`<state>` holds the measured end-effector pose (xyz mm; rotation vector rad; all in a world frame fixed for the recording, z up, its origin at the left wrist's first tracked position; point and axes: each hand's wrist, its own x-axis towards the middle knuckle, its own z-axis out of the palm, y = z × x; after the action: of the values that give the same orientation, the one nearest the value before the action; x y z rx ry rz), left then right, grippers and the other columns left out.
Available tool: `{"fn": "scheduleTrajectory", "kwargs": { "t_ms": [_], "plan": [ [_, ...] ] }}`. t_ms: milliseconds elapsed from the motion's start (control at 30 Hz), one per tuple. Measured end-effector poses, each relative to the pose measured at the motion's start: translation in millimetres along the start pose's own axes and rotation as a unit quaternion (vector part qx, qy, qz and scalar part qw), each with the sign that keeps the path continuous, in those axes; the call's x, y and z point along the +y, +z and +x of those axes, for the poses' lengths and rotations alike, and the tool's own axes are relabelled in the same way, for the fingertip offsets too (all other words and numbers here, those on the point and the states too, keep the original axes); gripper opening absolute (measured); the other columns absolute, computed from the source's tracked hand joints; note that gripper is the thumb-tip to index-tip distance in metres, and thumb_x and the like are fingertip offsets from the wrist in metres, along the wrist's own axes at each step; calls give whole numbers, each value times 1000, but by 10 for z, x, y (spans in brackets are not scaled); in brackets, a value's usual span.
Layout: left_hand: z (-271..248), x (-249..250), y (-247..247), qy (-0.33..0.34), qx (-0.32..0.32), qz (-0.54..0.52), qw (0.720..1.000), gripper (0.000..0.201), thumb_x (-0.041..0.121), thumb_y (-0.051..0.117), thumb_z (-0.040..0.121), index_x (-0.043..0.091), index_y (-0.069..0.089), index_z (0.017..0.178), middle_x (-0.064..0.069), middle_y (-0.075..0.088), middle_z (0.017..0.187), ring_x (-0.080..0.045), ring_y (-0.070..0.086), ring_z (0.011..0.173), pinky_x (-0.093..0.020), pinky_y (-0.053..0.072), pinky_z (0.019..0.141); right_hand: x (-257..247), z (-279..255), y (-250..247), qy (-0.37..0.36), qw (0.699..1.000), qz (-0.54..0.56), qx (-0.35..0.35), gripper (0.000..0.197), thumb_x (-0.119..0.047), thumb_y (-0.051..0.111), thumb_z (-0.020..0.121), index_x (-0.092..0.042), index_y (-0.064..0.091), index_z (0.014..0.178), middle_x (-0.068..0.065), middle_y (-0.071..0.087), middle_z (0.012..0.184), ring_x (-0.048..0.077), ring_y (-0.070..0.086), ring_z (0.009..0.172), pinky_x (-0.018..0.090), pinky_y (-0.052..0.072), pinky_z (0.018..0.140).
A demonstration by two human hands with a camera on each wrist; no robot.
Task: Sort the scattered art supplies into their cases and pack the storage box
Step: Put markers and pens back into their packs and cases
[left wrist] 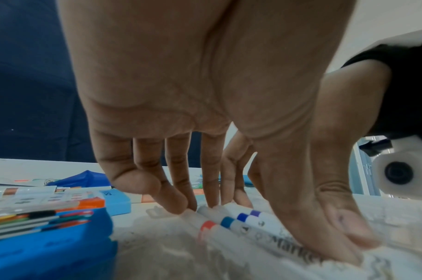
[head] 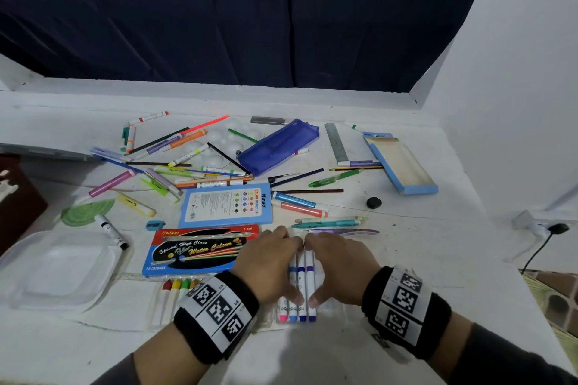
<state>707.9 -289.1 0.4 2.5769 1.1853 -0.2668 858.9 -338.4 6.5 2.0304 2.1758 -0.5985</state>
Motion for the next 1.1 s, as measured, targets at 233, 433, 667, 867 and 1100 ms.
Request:
{"fn": "scheduleTrajectory", "kwargs": {
  "t_ms": [233,433,667,867,1100],
  "plan": [
    [-27,20,-24,6,9,-3,1000,71,55,82,68,30,55,129,6,53,113,-14,50,101,-34,46,90,17,34,-41,-1,1000,8,-14,77,-51,85,65,-25,48,127,-5,58,122,15,55,107,31,46,88],
    [-29,26,-22,17,13,-28,999,70,51,83,69,29,57,130,5,54,118,-17,51,105,-38,48,91,71,55,-108,-5,999,18,-29,71,-52,85,65,-29,51,124,-11,58,112,9,52,101,29,45,87],
    [-19,-252,-248,16,53,-146,988,37,47,66,90,36,59,124,14,56,115,-3,52,96,-23,42,81,395,73,-268,30,979,145,141,17,-43,71,84,-31,60,85,-12,65,82,2,59,72,21,52,67],
    [195,-788,-572,-43,83,-72,993,30,46,57,95,28,61,119,2,58,114,-17,56,105,-35,47,90,1070,290,-544,109,947,94,286,7,-29,62,90,-22,60,93,-11,55,86,17,55,88,32,48,75],
    [411,-1000,-552,-45,-7,-17,999,40,53,60,90,34,53,125,5,50,125,-15,50,114,-35,46,98,1584,673,-676,201,963,-7,177,36,-33,50,97,-11,49,125,10,54,120,31,49,114,39,47,90]
  ]
}}
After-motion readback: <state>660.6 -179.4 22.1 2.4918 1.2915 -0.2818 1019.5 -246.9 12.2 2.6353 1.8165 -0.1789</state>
